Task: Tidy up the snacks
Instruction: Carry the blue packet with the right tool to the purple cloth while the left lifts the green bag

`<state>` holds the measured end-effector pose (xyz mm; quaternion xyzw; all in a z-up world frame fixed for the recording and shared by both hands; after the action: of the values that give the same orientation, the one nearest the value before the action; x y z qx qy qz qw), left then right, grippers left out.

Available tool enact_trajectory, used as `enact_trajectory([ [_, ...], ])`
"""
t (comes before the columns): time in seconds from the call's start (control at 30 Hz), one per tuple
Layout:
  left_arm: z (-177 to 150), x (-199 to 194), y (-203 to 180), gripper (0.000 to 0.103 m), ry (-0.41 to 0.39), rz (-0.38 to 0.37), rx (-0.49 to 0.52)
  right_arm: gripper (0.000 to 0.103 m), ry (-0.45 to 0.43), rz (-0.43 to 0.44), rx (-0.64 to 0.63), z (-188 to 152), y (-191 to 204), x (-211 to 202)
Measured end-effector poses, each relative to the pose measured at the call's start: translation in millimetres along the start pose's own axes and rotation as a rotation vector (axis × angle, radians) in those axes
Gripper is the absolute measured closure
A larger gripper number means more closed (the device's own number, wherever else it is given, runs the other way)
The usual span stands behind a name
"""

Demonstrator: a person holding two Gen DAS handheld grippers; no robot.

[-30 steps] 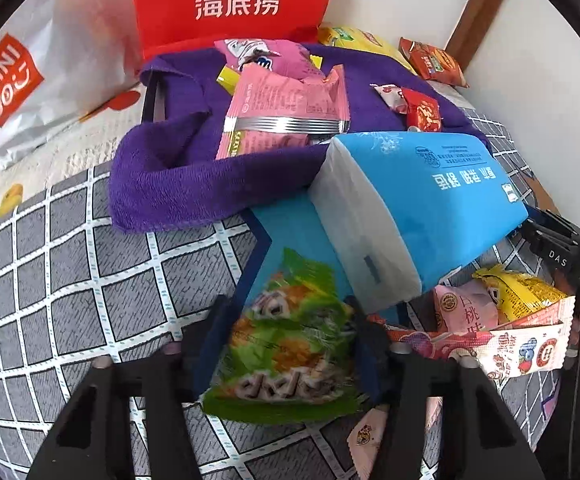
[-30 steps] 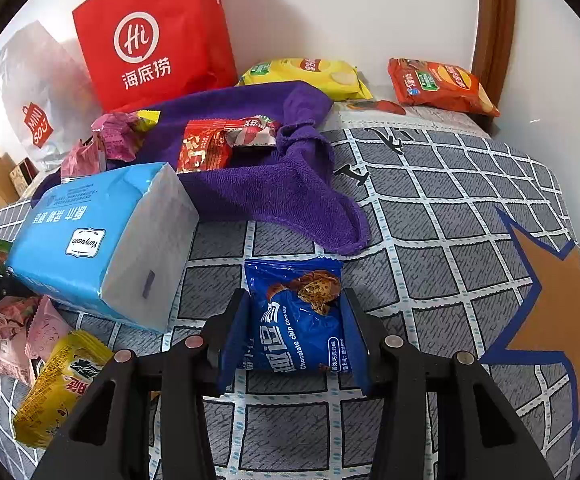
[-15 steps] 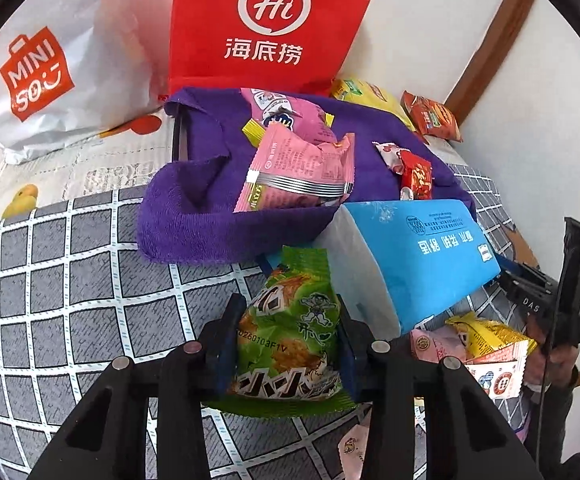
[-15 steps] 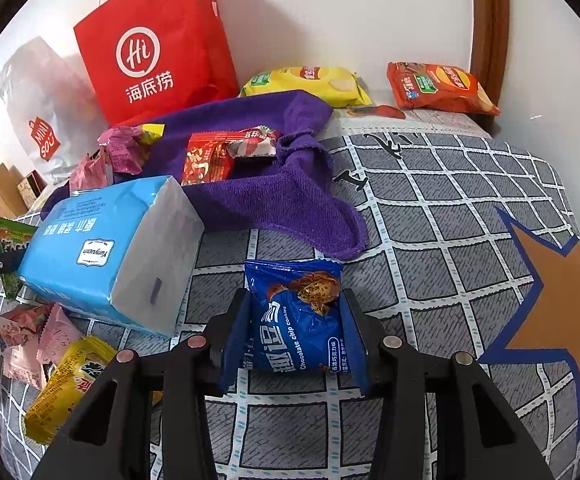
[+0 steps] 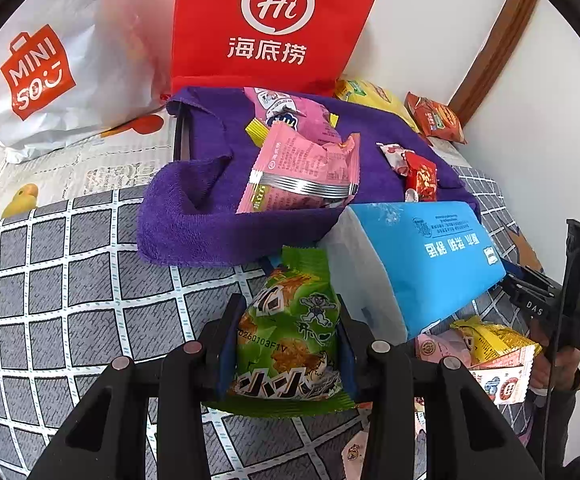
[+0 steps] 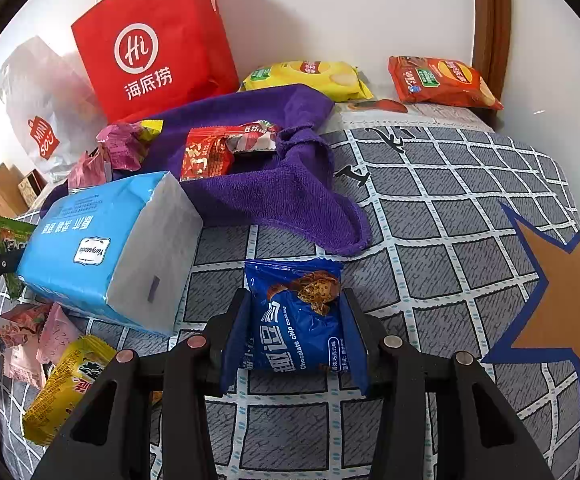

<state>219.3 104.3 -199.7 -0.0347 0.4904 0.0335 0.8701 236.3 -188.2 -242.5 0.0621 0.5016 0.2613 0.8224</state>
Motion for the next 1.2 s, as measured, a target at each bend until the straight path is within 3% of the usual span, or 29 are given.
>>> enact_trajectory([
  [0.63, 6, -29, -4, 0.064, -0.084, -0.121, -0.017, 0.059, -0.066, 0.003, 0.037, 2, 8, -26],
  [0.87, 6, -37, -5, 0.064, -0.114, -0.126, -0.015, 0.059, -0.137, 0.002, -0.015, 26, 44, -58],
  [1.2, 6, -37, -5, 0.064, -0.115, -0.134, -0.015, 0.060, -0.186, 0.069, -0.032, 69, 74, -61],
])
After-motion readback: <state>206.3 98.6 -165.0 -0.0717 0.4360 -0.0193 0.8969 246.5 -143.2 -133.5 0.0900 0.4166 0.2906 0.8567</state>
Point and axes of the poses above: each gripper's, at about its wrist camera, not at the fingertips, and x roughly the way its jaws point, y to its left, z to its top, the point moved 4 cm from there along x, roughly the way its jaws point, and after that the axes turned 14 degrees about z, right-handed, at the moved point
